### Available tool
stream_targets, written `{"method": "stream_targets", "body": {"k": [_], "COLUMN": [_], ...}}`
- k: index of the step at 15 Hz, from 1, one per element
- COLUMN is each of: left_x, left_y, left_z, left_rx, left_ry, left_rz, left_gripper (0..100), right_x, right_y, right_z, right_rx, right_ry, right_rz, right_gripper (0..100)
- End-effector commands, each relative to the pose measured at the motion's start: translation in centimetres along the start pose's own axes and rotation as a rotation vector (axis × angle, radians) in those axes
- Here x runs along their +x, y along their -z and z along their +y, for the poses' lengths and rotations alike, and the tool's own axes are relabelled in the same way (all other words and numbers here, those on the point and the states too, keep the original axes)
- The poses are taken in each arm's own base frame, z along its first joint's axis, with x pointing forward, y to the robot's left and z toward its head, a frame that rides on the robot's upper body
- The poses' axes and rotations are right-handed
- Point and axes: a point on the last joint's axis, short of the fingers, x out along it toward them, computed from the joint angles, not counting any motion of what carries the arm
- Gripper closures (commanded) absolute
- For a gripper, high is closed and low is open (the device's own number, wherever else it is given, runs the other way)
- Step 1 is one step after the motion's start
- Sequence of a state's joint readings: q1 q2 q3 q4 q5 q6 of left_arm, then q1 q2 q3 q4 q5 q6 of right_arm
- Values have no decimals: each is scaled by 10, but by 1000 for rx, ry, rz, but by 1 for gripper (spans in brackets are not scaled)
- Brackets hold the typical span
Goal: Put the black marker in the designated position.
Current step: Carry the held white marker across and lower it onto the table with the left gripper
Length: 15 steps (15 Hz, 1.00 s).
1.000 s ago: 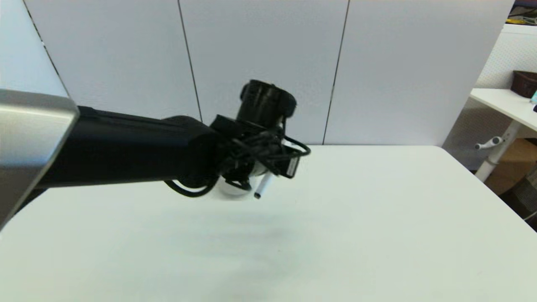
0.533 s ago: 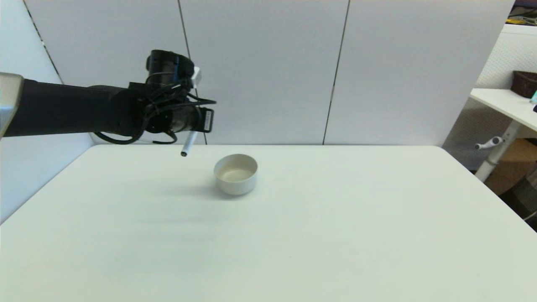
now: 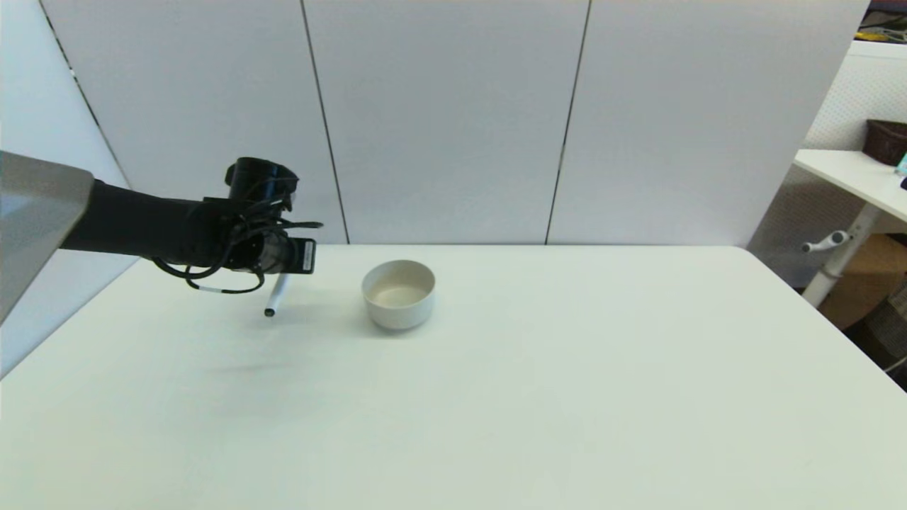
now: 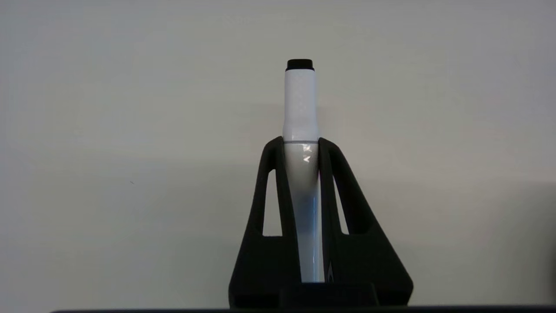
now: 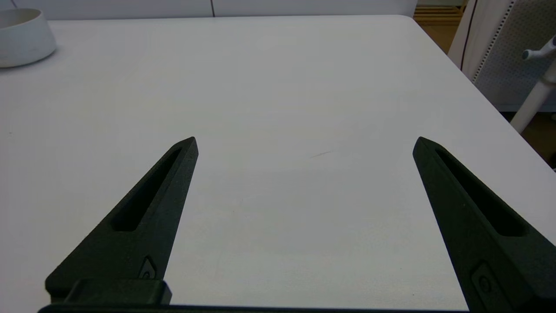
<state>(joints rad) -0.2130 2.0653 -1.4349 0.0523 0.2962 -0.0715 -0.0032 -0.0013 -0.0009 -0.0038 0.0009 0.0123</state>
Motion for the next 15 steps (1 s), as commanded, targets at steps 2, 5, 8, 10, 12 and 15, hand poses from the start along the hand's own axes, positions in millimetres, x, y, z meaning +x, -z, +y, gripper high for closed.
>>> {"method": "stream_targets", "body": {"k": [2, 5, 8, 10, 12, 15], "left_x": [28, 33, 33, 33, 33, 33], "left_y": [21, 23, 21, 22, 22, 22], "left_z": [-6, -8, -8, -8, -8, -8], "left_rx": [15, 17, 10, 7, 5, 4], "left_ry": [-9, -9, -7, -7, -2, -1], "left_rz": [83, 89, 73, 73, 74, 74], "left_gripper": [100, 100, 100, 100, 100, 100], "right_x": [0, 0, 0, 0, 0, 0], "right_y": [0, 0, 0, 0, 0, 0], "right_z": [0, 0, 0, 0, 0, 0], "right_rx": [0, 0, 0, 0, 0, 0], "right_ry": [-1, -1, -1, -1, -1, -1], "right_rz": [0, 0, 0, 1, 0, 0], "right_gripper": [0, 0, 0, 0, 0, 0]}}
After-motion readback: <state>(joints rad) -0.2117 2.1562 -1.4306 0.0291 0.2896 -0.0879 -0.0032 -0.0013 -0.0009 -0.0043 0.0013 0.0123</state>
